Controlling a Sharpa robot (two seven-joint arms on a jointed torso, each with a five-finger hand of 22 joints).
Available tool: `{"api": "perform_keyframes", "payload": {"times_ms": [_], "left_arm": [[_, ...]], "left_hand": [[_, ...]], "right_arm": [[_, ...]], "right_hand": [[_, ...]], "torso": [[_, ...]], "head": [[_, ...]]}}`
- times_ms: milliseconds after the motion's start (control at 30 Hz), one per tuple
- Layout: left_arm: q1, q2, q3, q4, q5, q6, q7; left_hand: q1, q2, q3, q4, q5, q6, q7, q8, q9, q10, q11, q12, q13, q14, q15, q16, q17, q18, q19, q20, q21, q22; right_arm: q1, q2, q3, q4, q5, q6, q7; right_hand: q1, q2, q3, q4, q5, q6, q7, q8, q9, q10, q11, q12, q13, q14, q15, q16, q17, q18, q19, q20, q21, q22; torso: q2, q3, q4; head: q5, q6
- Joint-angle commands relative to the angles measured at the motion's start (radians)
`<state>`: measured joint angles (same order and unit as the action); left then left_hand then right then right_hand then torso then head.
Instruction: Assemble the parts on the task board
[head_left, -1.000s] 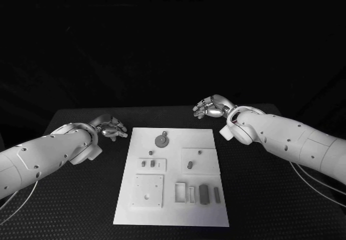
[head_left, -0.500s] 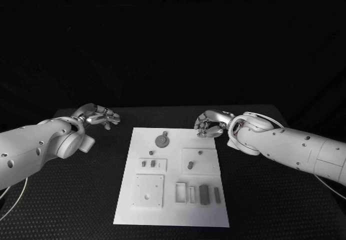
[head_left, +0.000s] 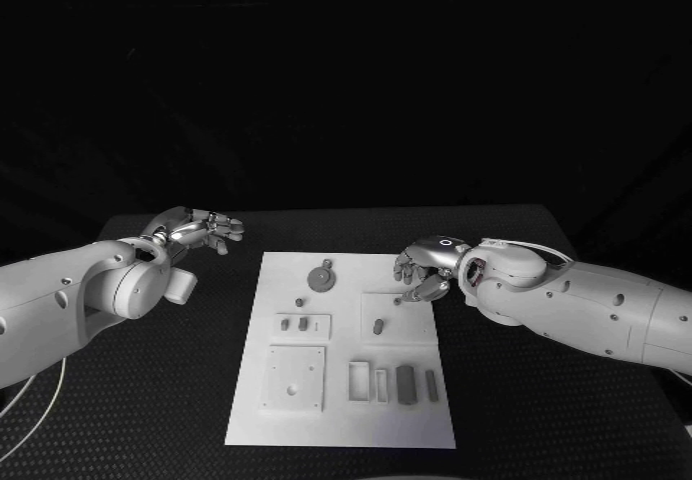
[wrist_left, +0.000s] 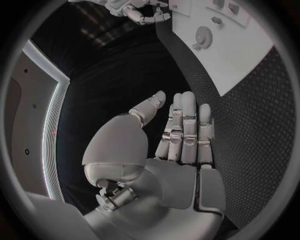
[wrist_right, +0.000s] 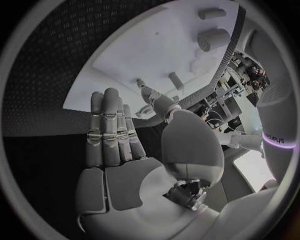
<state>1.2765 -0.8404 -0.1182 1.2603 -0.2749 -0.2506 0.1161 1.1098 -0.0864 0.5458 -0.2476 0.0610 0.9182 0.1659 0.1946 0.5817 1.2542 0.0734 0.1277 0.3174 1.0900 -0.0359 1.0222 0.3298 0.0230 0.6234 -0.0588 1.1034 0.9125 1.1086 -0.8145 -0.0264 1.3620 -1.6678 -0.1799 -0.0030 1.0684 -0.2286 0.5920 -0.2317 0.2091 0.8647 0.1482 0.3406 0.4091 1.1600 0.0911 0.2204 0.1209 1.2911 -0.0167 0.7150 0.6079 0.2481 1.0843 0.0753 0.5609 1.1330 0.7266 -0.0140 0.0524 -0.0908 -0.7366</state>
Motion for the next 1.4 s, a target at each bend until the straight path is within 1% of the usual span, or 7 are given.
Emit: {"api": "perform_keyframes", "payload": {"times_ms": [33,267,333,533,733,1233,1400], "left_arm": [[0.001,-0.001,0.0,0.008,0.038,-0.005,0.023],[0.001,0.002,0.0,0.003,0.037,-0.002,0.023],[0.001,0.004,0.0,0.002,0.037,-0.001,0.023],[0.001,0.008,0.0,0.0,0.037,0.006,0.02],[0.001,0.009,0.0,-0.001,0.035,0.004,0.018],[0.001,0.01,0.0,-0.005,0.035,0.004,0.011],[0.001,0.012,0.0,-0.006,0.035,0.007,0.008]], "left_hand": [[-0.011,0.003,-0.007,0.0,-0.004,-0.004,-0.003,0.005,-0.002,-0.007,0.001,0.006,0.001,-0.003,0.004,-0.004,-0.001,0.001,-0.001,-0.07,-0.005,-0.001],[-0.012,0.003,-0.008,0.0,-0.004,-0.004,-0.002,0.005,-0.002,-0.008,0.001,0.007,0.002,-0.003,0.005,-0.006,-0.001,0.001,-0.001,-0.07,-0.006,-0.002],[-0.012,0.003,-0.008,0.0,-0.004,-0.004,-0.002,0.005,-0.002,-0.009,0.001,0.008,0.002,-0.003,0.005,-0.006,-0.001,0.001,-0.001,-0.07,-0.006,-0.002],[-0.012,0.003,-0.008,-0.001,-0.004,-0.005,-0.002,0.005,-0.002,-0.01,0.001,0.009,0.003,-0.003,0.005,-0.007,-0.001,0.001,0.0,-0.07,-0.006,-0.003],[-0.012,0.003,-0.008,-0.001,-0.004,-0.006,-0.002,0.005,-0.002,-0.011,0.001,0.01,0.003,-0.003,0.005,-0.007,-0.001,0.001,0.0,-0.07,-0.006,-0.003],[-0.013,0.004,-0.01,-0.001,-0.004,-0.007,-0.001,0.006,-0.003,-0.014,0.002,0.013,0.005,-0.001,0.005,-0.008,0.001,0.002,0.001,-0.07,-0.005,-0.004],[-0.013,0.004,-0.01,-0.001,-0.004,-0.008,-0.001,0.006,-0.003,-0.015,0.002,0.014,0.006,0.0,0.005,-0.008,0.001,0.002,0.002,-0.07,-0.005,-0.004]], "right_arm": [[-0.005,-0.003,0.0,0.015,-0.069,0.02,-0.024],[-0.015,-0.002,-0.001,0.043,-0.07,0.001,-0.014],[-0.017,0.0,-0.001,0.046,-0.077,0.007,-0.016],[-0.025,0.007,-0.003,0.044,-0.094,0.008,-0.019],[-0.029,0.011,-0.005,0.041,-0.11,0.017,-0.021],[-0.038,0.036,-0.011,0.022,-0.131,0.011,-0.029],[-0.039,0.044,-0.012,0.011,-0.137,0.011,-0.03]], "right_hand": [[0.003,-0.008,-0.008,0.003,-0.016,0.009,0.001,0.003,0.001,0.015,-0.002,-0.006,0.005,0.017,-0.005,0.036,0.025,0.014,0.025,-0.015,0.027,0.022],[0.017,-0.012,0.007,0.014,-0.032,0.032,0.004,0.008,0.003,0.047,-0.013,-0.016,0.025,0.018,-0.017,0.138,0.087,0.014,0.054,-0.042,0.09,0.077],[0.033,-0.014,0.026,0.014,-0.057,0.049,0.003,0.015,0.008,0.066,-0.02,-0.011,0.036,0.019,-0.023,0.161,0.098,0.014,0.061,-0.048,0.104,0.088],[0.074,-0.02,0.117,0.022,-0.119,0.075,-0.006,0.022,0.022,0.08,-0.025,-0.018,0.064,0.003,-0.027,0.203,0.111,0.014,0.059,-0.053,0.124,0.111],[0.087,-0.02,0.171,0.025,-0.143,0.093,-0.014,0.025,0.03,0.082,-0.025,-0.025,0.08,-0.004,-0.028,0.218,0.109,0.014,0.056,-0.052,0.131,0.121],[0.088,-0.02,0.2,0.028,-0.154,0.108,-0.019,0.026,0.032,0.085,-0.026,-0.03,0.092,-0.006,-0.029,0.229,0.107,0.014,0.057,-0.053,0.137,0.128],[0.085,-0.021,0.202,0.03,-0.155,0.109,-0.018,0.025,0.032,0.086,-0.026,-0.031,0.094,-0.006,-0.029,0.231,0.106,0.014,0.058,-0.053,0.139,0.129]], "torso": [[0.0,0.002,-0.0016],[0.0,0.0025,-0.0008],[0.0,0.0028,-0.0005],[0.0,0.0017,-0.0017],[0.0,0.0019,-0.0007],[0.0,0.0028,-0.002],[0.0,0.0017,-0.0011]], "head": [[0.003,-0.001],[0.006,-0.002],[0.006,-0.002],[0.007,-0.004],[0.006,-0.006],[0.008,-0.011],[0.007,-0.013]]}}
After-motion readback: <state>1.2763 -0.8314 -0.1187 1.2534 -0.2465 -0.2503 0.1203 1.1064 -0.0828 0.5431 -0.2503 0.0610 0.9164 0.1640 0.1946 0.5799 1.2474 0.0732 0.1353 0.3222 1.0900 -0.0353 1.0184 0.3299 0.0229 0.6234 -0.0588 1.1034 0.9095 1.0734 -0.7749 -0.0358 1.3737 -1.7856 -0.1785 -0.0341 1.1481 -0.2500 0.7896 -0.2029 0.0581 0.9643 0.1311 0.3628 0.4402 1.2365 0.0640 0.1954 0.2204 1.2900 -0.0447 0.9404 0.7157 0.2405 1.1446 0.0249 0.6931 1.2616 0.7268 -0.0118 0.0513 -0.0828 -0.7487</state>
